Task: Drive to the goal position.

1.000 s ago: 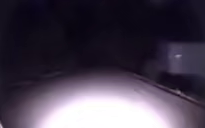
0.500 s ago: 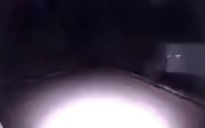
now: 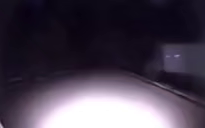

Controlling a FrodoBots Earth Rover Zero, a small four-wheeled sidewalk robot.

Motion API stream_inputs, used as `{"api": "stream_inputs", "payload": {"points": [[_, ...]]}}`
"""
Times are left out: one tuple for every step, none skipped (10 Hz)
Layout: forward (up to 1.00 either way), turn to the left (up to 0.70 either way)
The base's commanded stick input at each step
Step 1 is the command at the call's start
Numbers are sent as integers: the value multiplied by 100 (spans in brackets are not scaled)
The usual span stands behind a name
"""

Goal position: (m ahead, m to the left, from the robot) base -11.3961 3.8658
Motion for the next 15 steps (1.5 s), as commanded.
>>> {"api": "stream_inputs", "payload": {"points": [[-100,0],[-100,0],[-100,0],[-100,0],[-100,0],[-100,0],[-100,0],[-100,0],[-100,0],[-100,0],[-100,0],[-100,0],[-100,0],[-100,0],[-100,0]]}}
